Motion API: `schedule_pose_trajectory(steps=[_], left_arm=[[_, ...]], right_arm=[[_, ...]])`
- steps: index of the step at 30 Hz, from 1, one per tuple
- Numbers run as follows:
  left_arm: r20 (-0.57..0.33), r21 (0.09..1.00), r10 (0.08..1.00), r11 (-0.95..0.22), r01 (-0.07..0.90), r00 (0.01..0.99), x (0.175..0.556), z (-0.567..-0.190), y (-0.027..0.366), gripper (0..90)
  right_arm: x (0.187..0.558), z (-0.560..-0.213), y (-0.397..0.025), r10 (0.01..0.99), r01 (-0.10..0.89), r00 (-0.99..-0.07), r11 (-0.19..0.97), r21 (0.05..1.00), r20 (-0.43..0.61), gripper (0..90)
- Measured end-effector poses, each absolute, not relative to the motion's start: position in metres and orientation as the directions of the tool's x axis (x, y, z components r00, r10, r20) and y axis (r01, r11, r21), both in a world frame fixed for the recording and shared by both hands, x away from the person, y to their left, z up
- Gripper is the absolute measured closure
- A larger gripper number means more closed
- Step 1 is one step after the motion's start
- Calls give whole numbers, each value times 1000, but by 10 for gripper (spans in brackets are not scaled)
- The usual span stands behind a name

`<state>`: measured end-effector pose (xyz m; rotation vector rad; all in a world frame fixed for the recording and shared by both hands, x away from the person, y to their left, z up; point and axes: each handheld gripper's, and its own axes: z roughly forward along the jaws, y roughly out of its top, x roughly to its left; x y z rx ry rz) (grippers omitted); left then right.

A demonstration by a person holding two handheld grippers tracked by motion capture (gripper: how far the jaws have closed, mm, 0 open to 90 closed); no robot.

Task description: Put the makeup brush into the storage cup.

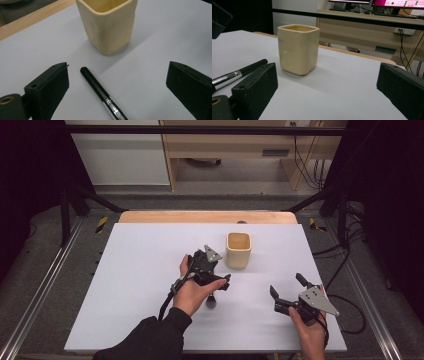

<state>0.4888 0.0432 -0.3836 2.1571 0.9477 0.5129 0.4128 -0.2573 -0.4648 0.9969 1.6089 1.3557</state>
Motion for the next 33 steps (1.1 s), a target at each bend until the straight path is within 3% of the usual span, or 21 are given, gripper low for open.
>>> schedule_pose_trajectory(steps=[33], left_arm=[[41,666,811,-457,589,583,506,-434,40,59]], right_arm=[[414,-466,-257,921,88,-380,129,988,-87,33]])
